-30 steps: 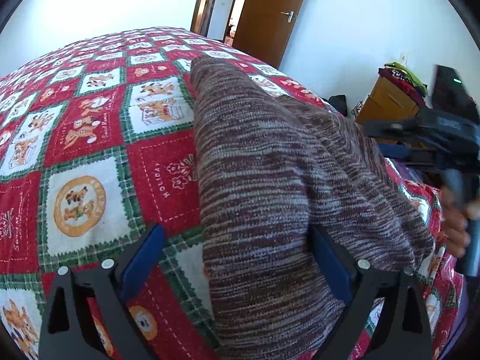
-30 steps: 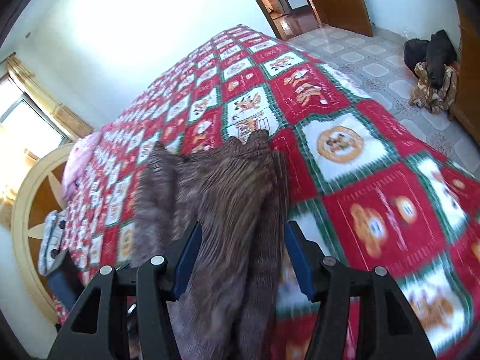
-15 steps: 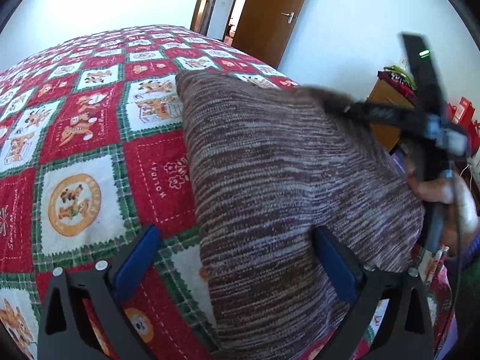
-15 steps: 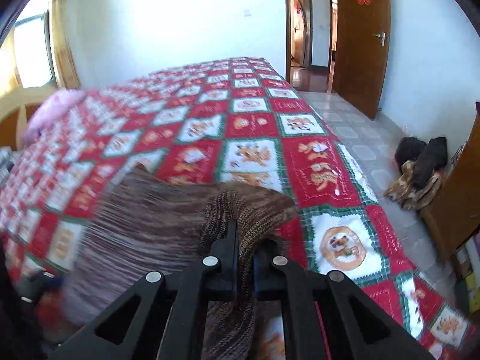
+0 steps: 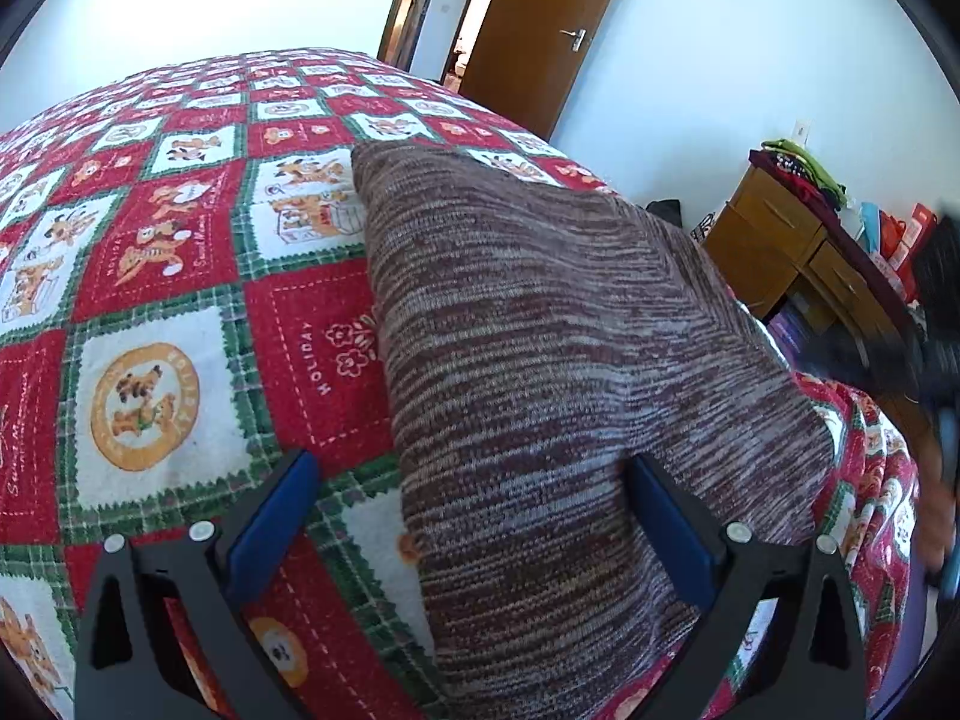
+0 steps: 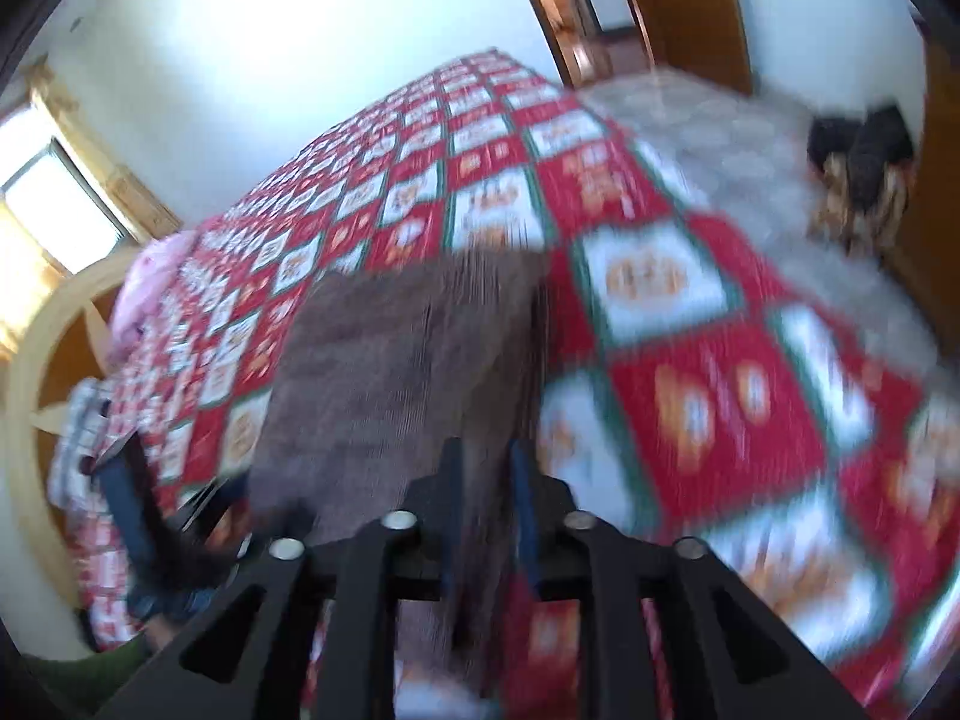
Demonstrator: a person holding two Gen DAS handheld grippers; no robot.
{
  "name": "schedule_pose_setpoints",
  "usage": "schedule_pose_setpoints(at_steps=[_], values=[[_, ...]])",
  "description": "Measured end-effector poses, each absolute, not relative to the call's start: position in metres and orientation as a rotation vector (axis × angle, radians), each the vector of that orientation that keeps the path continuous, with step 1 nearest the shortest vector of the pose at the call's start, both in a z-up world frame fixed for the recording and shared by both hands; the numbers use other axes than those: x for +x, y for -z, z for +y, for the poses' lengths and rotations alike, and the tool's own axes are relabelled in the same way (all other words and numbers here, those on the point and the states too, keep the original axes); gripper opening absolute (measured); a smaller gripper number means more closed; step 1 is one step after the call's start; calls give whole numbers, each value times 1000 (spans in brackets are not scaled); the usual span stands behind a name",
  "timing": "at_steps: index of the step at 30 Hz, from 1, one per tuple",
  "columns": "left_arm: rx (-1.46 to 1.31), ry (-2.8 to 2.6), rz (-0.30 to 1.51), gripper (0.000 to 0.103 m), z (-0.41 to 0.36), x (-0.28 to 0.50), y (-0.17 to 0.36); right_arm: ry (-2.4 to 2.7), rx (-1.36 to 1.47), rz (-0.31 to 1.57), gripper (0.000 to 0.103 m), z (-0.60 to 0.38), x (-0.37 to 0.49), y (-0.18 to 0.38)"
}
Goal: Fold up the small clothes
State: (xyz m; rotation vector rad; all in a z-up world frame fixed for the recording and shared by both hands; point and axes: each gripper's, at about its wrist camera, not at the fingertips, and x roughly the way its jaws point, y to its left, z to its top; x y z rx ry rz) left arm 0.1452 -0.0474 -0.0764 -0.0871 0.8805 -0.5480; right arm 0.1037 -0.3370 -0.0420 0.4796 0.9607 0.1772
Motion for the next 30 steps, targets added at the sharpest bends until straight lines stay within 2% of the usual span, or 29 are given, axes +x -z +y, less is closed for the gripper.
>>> schedule_pose_setpoints(at_steps=[3, 6, 8, 12, 18, 21, 25, 30], values=[[-98, 554, 880, 103, -46, 145, 77, -259, 611, 1004, 28, -330, 84, 65], [-89, 552, 881, 103, -47, 145, 77, -251, 520, 988, 28, -306, 78, 67], [-72, 546, 883, 103, -49, 144, 76, -238, 440, 1011, 3, -293, 76, 66], [-66, 551, 887, 103, -49, 144, 76, -203, 250, 1112, 3, -267, 64, 71], [67, 537, 884, 103, -48, 132, 62, -230, 207, 1135, 5, -272, 44, 60], [46, 525, 783, 103, -32, 132, 31, -177, 162, 1044, 5, -280, 44, 31], [-65, 466, 760, 103, -32, 167, 5, -119, 188, 879, 5, -284, 70, 2], [-41, 397, 863, 100, -67, 216, 34, -73, 215, 891, 5, -272, 134, 25]])
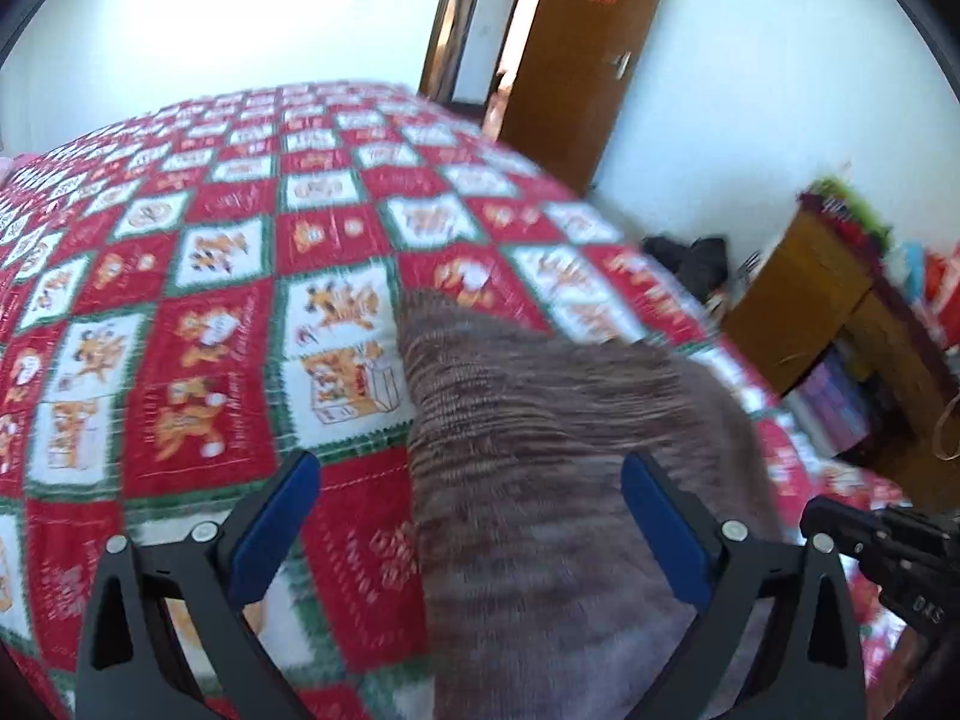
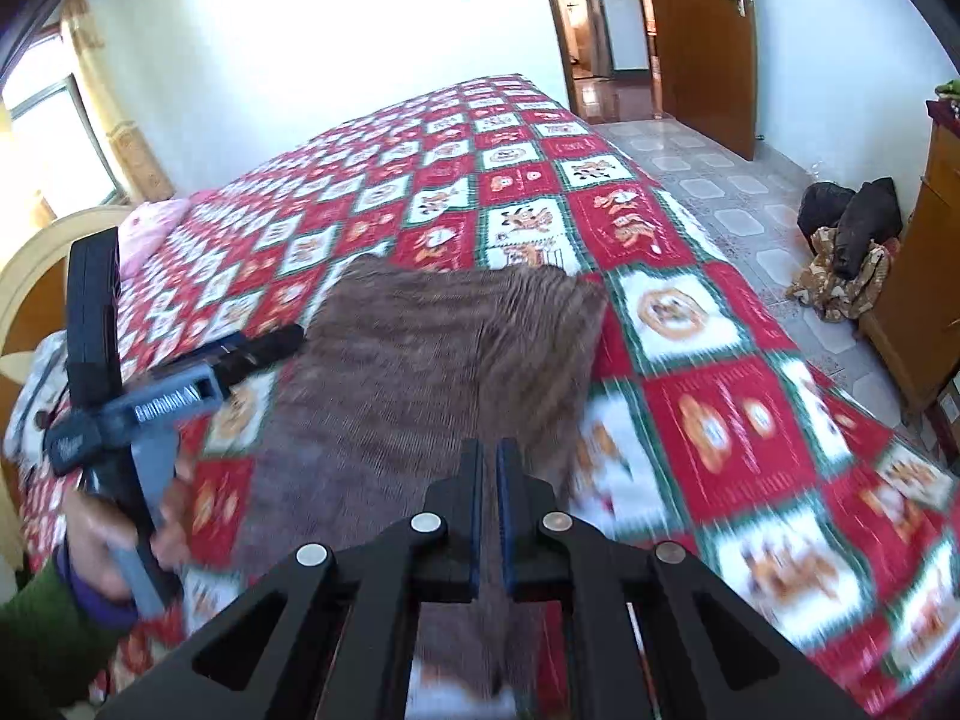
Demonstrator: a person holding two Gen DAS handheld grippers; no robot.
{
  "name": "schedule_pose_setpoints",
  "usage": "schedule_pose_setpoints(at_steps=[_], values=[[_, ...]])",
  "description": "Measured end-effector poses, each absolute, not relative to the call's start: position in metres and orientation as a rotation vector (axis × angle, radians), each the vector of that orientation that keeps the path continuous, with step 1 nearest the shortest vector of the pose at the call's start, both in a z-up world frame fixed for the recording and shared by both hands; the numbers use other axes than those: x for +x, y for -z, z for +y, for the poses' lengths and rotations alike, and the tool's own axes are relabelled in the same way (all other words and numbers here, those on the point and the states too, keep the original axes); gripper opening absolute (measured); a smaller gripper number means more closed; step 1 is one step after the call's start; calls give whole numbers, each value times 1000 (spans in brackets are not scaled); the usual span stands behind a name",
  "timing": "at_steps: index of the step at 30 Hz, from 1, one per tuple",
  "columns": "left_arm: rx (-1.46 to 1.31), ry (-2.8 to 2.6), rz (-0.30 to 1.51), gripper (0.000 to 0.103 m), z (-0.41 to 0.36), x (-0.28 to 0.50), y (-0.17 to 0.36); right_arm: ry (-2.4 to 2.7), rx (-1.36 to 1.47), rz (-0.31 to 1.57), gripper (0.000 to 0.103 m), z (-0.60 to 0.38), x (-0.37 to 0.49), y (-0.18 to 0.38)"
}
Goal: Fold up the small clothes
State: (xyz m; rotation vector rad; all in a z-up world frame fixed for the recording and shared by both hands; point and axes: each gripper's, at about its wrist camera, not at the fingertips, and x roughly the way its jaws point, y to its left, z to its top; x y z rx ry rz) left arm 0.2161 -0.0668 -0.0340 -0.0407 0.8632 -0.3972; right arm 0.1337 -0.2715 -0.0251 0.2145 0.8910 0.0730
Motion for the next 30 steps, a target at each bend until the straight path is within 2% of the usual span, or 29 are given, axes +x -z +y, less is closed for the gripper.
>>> schedule_pose_setpoints(at_steps=[3, 11, 14, 15, 17, 18, 19, 22, 26, 30], values=[[18, 342, 943, 101, -78, 232, 70, -6, 228, 993, 5, -272, 170, 65], [35, 351, 936, 103, -79, 232, 70, -27, 382, 901, 4, -294, 172, 69], [31, 361, 940, 103, -75, 228, 67, -50, 446, 811, 5, -302, 163, 63], [46, 357, 932, 103, -76, 226, 64, -40, 497, 770, 8, -308, 156, 61], [80, 341, 891, 103, -76, 219, 55, -6, 554, 737, 29, -316, 148, 62], [92, 335, 873, 103, -77, 215, 51, 15, 579, 724, 45, -320, 144, 63], [104, 334, 855, 103, -78, 210, 47, 17, 585, 720, 51, -321, 142, 64], [103, 383, 858, 103, -83, 204, 43, 3, 590, 742, 51, -320, 148, 67], [-104, 535, 1068, 99, -83, 218, 71, 13, 593, 780, 51, -321, 149, 76], [-31, 525, 1000, 100, -89, 210, 71, 6, 583, 784, 51, -320, 150, 79]])
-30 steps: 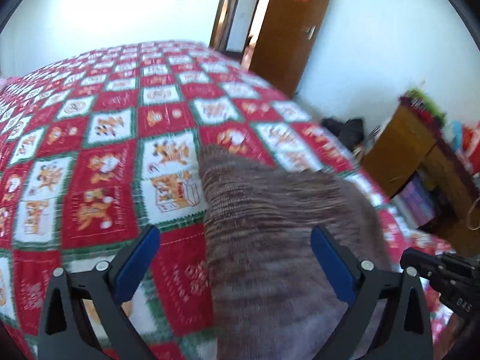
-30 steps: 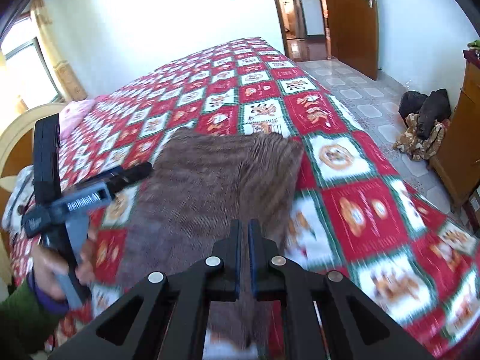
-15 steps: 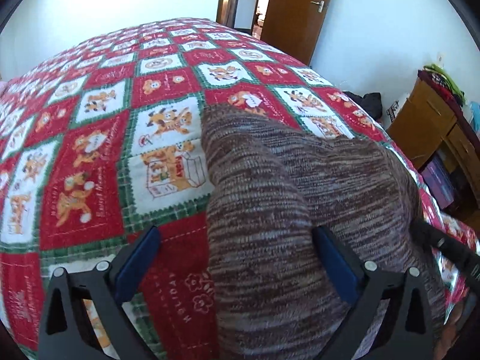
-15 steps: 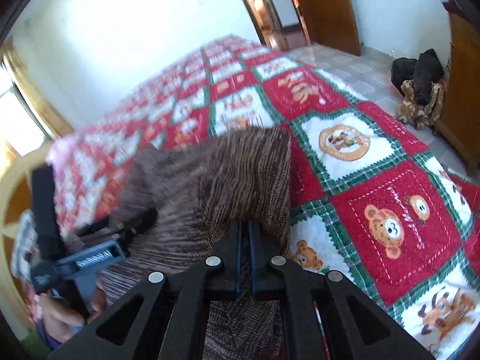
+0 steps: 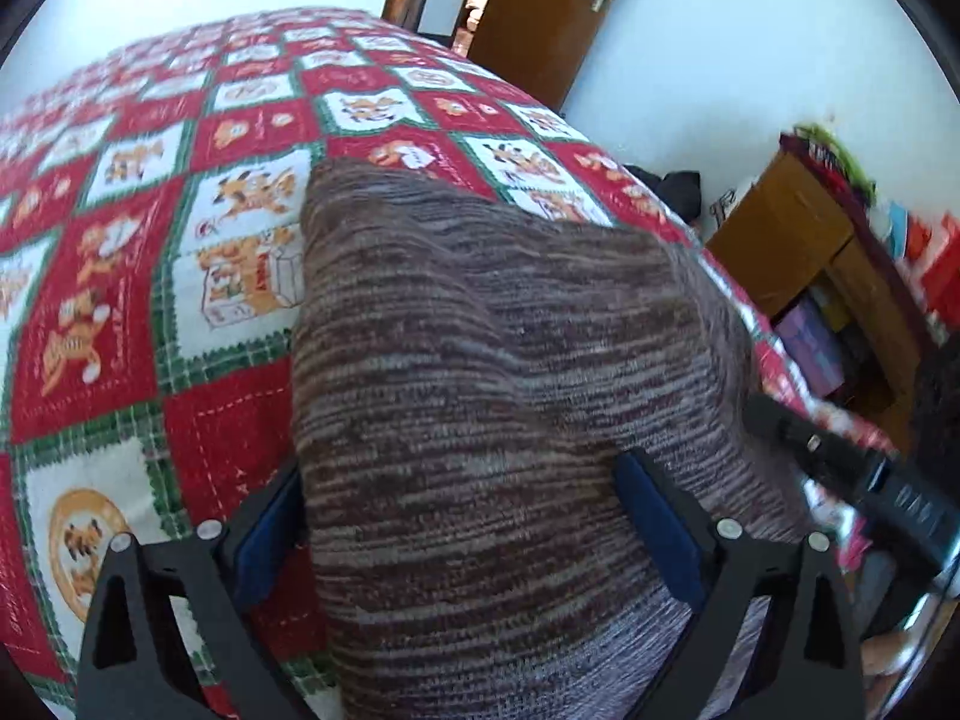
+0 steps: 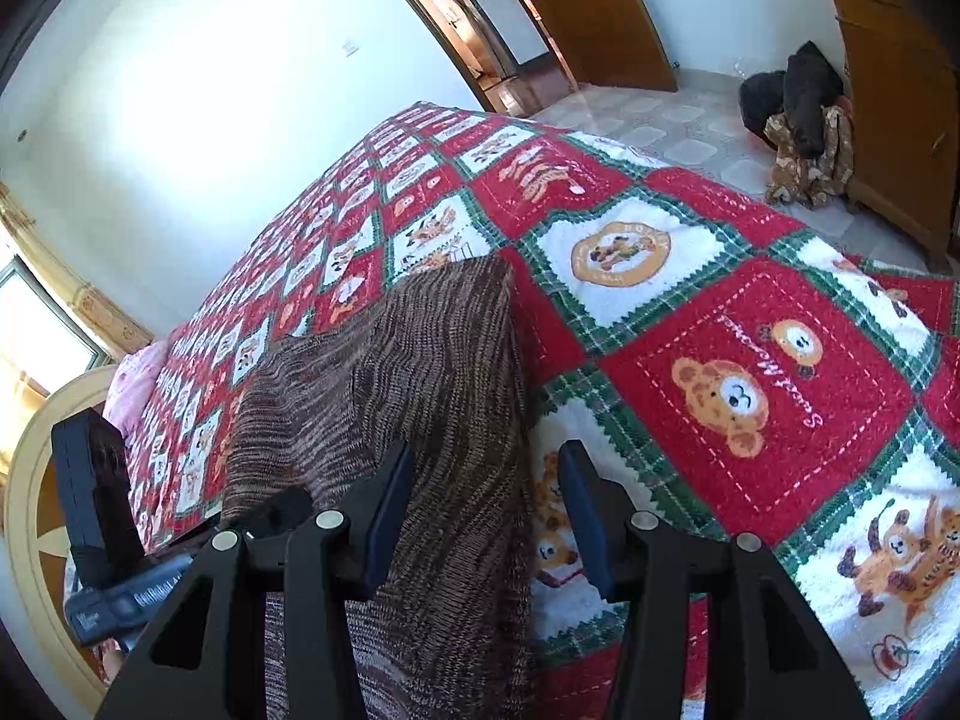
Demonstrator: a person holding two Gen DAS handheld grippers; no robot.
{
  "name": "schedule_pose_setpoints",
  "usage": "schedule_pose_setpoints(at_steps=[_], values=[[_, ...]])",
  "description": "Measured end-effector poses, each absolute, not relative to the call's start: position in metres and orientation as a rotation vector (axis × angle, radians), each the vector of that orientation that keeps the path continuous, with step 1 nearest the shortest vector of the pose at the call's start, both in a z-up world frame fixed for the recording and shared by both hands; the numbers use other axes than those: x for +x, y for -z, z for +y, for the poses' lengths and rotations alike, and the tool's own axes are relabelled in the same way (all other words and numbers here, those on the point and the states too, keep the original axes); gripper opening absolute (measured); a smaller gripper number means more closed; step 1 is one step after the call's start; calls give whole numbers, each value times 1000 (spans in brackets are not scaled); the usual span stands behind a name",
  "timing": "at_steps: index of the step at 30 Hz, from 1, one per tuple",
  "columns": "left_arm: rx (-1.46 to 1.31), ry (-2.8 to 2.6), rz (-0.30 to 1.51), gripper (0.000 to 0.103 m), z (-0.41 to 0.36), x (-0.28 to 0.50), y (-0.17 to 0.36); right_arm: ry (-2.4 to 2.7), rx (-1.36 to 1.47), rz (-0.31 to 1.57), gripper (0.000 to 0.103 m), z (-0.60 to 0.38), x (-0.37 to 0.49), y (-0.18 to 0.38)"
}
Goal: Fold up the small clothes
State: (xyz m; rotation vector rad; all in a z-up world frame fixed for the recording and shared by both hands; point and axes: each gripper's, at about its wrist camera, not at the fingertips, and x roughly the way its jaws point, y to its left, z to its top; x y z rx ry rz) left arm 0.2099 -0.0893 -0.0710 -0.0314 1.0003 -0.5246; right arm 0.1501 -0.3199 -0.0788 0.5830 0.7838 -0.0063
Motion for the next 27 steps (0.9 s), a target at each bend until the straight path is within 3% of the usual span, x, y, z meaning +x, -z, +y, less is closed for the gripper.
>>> schedule_pose_setpoints(at_steps=[9, 12, 15, 17, 21, 27], values=[[-46, 515, 967, 100, -89, 209, 74, -57, 595, 802, 54, -317, 155, 83], [-63, 521, 960, 93, -86, 210, 73, -100, 577, 822, 66, -309, 158, 83], [-79, 506, 944, 83, -83, 210, 73, -141, 516, 847, 67, -293, 165, 81], [-88, 495, 934, 71, -82, 210, 72, -144, 463, 881, 54, -281, 170, 83], [-105, 494, 924, 58, -79, 209, 71, -114, 399, 881, 34, -270, 171, 81], [-136, 502, 939, 34, -75, 209, 62, -36, 273, 849, 27, -247, 164, 66]])
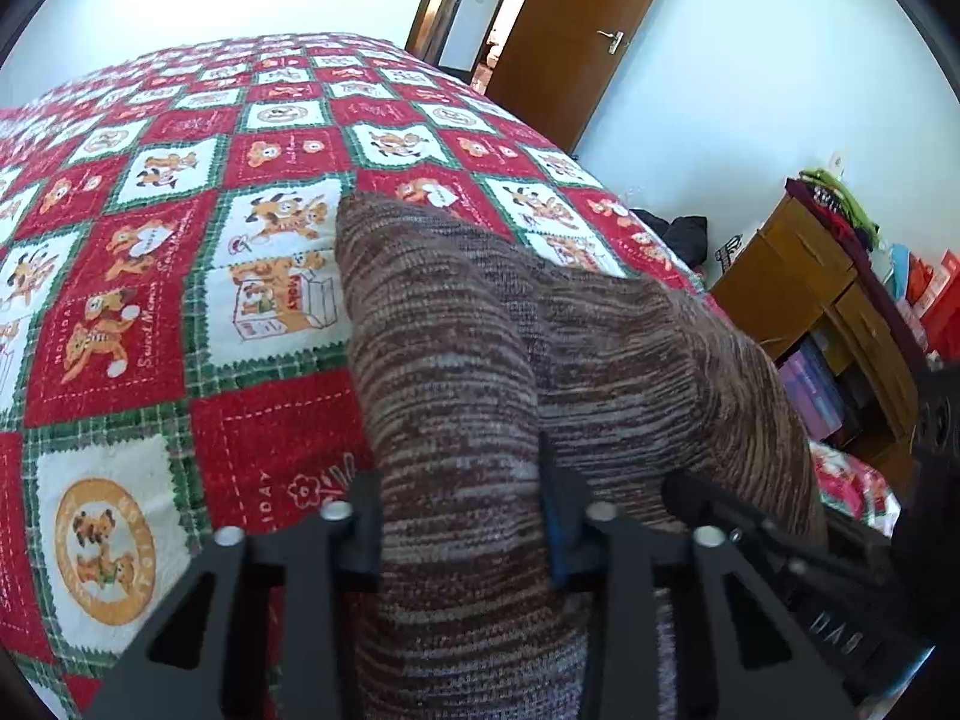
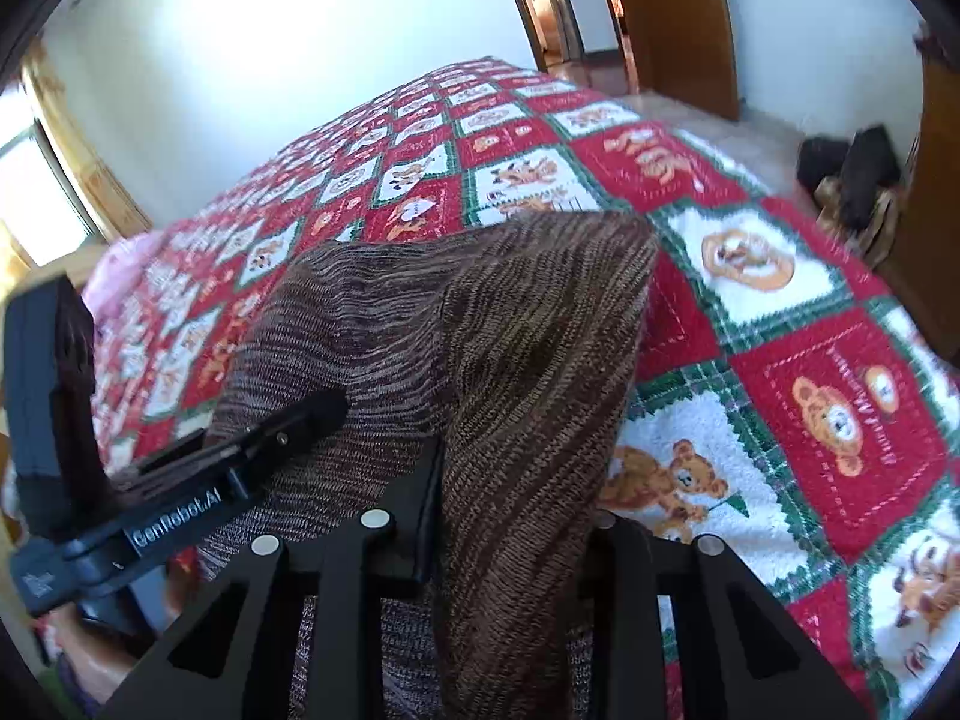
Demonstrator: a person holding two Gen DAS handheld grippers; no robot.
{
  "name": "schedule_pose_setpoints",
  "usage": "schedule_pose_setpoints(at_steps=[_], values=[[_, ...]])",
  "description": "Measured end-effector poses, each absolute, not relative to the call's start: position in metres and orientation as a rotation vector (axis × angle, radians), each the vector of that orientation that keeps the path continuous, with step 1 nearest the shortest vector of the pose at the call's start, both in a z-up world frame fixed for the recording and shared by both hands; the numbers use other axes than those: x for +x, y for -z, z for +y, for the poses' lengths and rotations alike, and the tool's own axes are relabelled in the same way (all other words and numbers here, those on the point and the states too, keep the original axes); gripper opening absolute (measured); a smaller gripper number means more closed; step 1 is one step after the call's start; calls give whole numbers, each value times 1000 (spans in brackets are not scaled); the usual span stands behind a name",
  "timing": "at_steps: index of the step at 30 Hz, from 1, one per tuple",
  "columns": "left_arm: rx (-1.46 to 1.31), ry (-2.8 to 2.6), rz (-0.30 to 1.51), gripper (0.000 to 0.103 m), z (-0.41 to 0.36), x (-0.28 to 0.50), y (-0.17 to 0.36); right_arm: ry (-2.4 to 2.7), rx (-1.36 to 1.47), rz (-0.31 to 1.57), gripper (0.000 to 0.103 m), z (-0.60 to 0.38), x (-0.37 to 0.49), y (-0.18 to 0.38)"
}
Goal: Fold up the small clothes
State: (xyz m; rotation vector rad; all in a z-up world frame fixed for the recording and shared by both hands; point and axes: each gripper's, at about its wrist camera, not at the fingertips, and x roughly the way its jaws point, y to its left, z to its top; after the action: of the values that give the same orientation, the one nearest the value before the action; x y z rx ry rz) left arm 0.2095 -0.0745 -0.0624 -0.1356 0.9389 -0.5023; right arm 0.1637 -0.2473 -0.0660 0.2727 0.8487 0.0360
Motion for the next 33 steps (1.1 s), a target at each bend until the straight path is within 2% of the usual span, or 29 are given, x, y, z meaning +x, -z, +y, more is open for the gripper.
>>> schedule_pose_setpoints(at_steps=[2, 11, 18, 25, 33], values=[[-143, 514, 942, 30, -71, 206, 55, -36, 233, 813, 27, -238, 155, 52], [-58, 503, 807, 29, -44, 158, 5, -76, 210, 714, 26, -194, 110, 0], [-64, 567, 831, 29, -26, 133, -10, -103, 301, 683, 26, -182, 60, -22], [-53, 688, 838, 29, -45, 92, -21, -43, 318, 635, 26, -197, -6, -40], [-43, 850, 817, 30, -106, 56, -28, 102, 272, 578, 26, -245, -68, -54]])
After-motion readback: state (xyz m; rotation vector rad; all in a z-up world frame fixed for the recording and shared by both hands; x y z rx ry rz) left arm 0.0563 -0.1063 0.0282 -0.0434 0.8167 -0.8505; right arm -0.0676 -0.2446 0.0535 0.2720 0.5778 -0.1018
